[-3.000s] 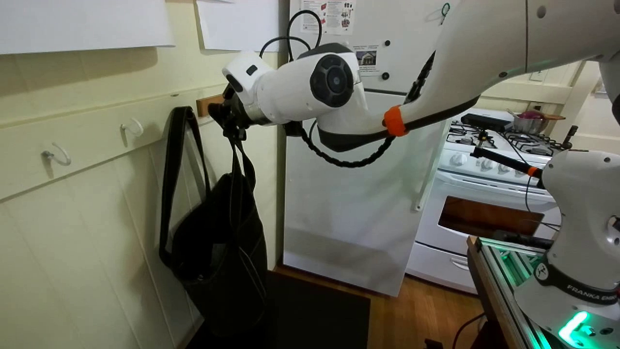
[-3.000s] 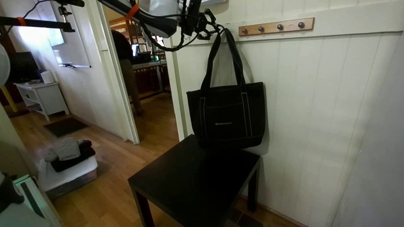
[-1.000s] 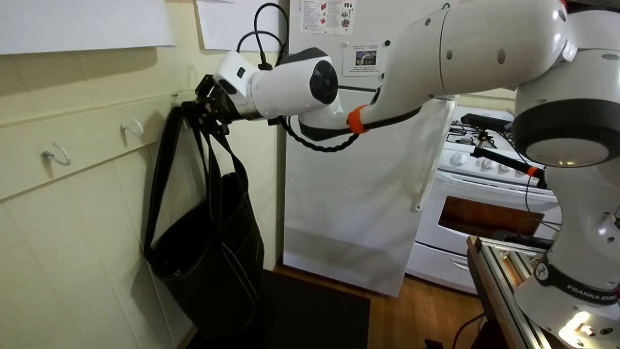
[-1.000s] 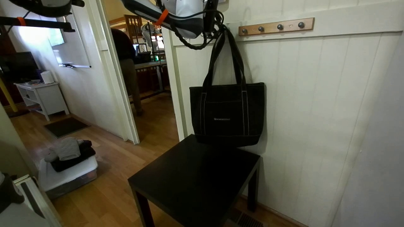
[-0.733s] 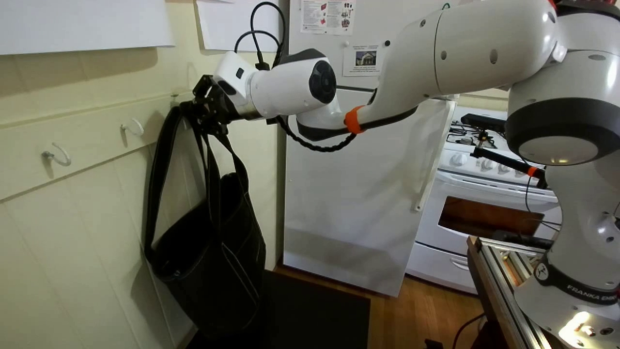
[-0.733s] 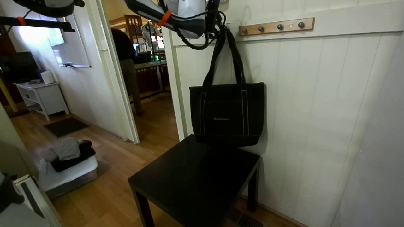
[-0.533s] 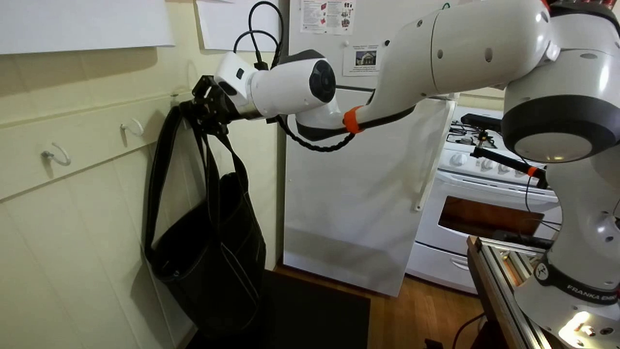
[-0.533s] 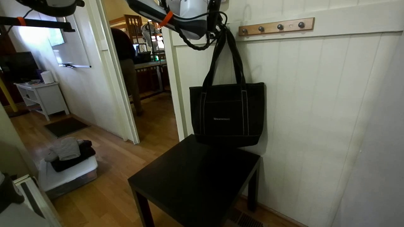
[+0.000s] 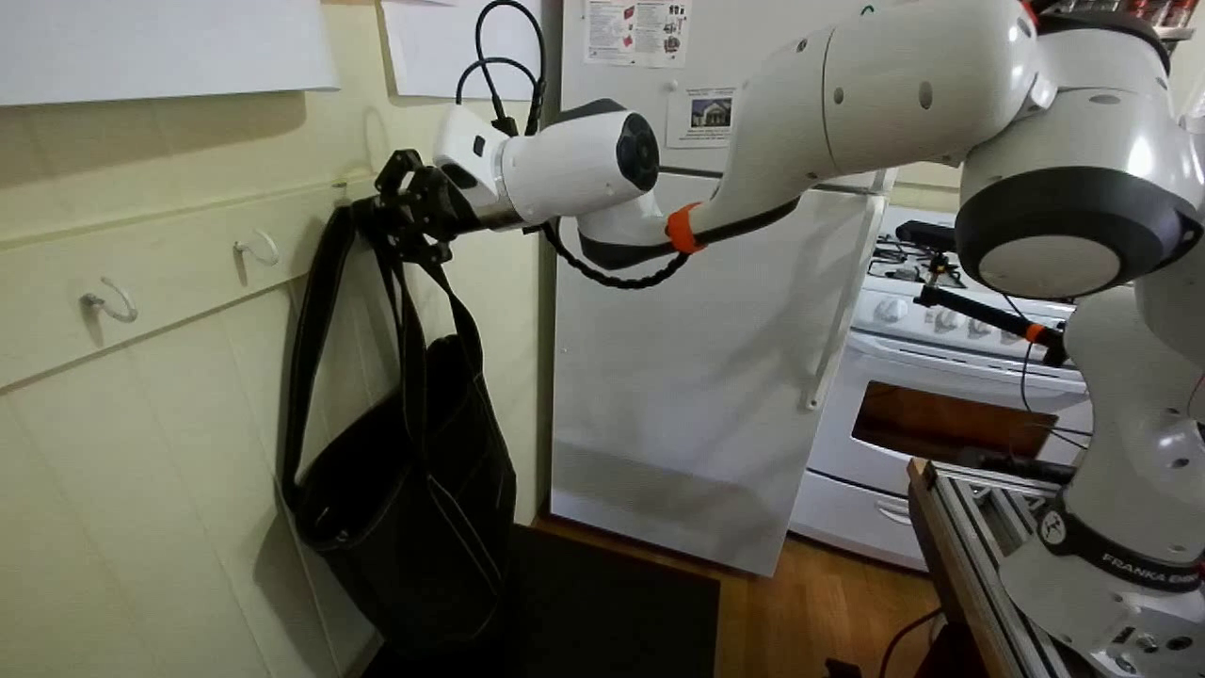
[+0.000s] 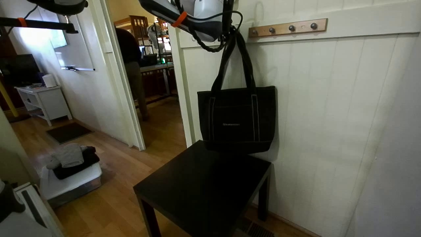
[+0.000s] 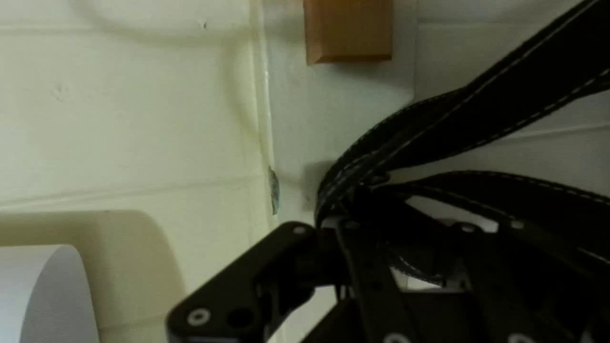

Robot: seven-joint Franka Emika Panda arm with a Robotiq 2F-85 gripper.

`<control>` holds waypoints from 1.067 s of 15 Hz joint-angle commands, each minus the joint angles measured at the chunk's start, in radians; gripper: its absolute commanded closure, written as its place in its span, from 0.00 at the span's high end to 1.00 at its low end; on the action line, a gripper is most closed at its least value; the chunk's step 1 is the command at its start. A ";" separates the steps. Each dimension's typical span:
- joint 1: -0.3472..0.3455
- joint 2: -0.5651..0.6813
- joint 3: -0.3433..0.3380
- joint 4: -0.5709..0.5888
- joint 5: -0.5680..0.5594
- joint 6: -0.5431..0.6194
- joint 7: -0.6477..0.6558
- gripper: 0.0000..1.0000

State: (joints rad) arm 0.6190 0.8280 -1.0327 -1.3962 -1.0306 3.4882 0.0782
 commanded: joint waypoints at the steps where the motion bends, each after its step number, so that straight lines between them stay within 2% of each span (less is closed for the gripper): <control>1: -0.025 -0.040 0.038 -0.002 -0.100 0.021 -0.032 0.03; 6: -0.057 -0.050 0.069 0.008 -0.178 0.015 -0.017 0.03; 16: -0.121 -0.053 0.178 0.012 -0.309 0.017 -0.004 0.03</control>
State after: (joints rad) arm 0.5245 0.7872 -0.8895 -1.3961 -1.2852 3.4930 0.0712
